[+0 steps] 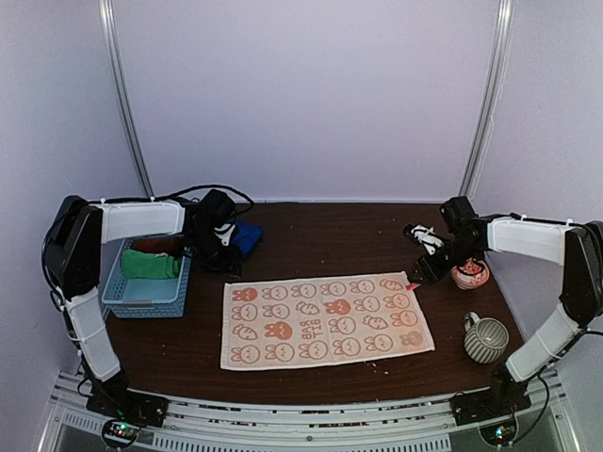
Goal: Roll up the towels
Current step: Pick up the towel from the center of the board.
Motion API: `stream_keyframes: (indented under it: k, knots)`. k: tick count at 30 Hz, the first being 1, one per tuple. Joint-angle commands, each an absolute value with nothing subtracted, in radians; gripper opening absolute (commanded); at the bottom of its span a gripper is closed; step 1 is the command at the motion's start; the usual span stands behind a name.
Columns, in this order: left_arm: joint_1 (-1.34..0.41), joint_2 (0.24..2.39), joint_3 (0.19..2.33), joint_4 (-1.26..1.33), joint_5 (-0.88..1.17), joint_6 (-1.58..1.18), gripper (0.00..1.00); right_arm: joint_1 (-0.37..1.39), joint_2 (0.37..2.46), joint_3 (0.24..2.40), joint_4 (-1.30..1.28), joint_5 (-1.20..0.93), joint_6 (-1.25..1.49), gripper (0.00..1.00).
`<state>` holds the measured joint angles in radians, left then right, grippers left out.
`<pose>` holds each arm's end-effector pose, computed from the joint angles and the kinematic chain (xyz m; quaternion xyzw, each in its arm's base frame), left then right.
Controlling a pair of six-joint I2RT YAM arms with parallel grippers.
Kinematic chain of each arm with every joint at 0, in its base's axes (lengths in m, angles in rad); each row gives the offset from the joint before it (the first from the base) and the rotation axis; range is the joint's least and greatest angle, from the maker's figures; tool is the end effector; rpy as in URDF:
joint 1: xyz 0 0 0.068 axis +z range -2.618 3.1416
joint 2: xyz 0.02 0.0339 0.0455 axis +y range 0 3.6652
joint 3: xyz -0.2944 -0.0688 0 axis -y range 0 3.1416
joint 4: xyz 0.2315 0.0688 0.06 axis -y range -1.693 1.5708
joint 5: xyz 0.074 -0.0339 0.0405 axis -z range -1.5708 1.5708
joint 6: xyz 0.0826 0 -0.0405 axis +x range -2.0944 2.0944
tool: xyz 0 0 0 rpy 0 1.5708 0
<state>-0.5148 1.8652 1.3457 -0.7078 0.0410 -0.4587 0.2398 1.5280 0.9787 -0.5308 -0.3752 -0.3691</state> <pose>0.3368 -0.1944 0.1850 0.0311 0.9846 -0.0978 0.1416 0.2913 0.1024 0.2049 -0.3289 0.8956 0.1651 0.2498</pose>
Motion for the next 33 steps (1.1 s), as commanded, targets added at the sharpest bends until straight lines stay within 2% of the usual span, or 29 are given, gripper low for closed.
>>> stream_keyframes:
  k: [1, 4, 7, 10, 18, 25, 33]
  knots:
    - [-0.482, 1.876, 1.344, -0.691, -0.013, -0.484, 0.50, 0.235, 1.494, 0.892, -0.378, -0.434, -0.358, 0.66]
    - [-0.470, 1.881, 1.321, -0.668, 0.022, -0.478, 0.46, 0.235, 1.469, 0.858, -0.336, -0.452, -0.369, 0.66]
    - [-0.469, 1.903, 1.319, -0.661, 0.039, -0.460, 0.47, 0.235, 1.497, 0.877, -0.350, -0.509, -0.368, 0.66]
    - [-0.469, 1.927, 1.324, -0.664, 0.032, -0.457, 0.49, 0.235, 1.544, 0.900, -0.354, -0.452, -0.350, 0.65]
    - [-0.469, 1.954, 1.304, -0.653, 0.027, -0.457, 0.48, 0.235, 1.619, 1.022, -0.419, -0.392, -0.302, 0.64]
    - [-0.468, 1.963, 1.283, -0.629, 0.040, -0.449, 0.37, 0.235, 1.745, 1.165, -0.497, -0.323, -0.310, 0.63]
    - [-0.468, 1.968, 1.272, -0.618, 0.033, -0.447, 0.37, 0.235, 1.820, 1.250, -0.557, -0.297, -0.298, 0.63]
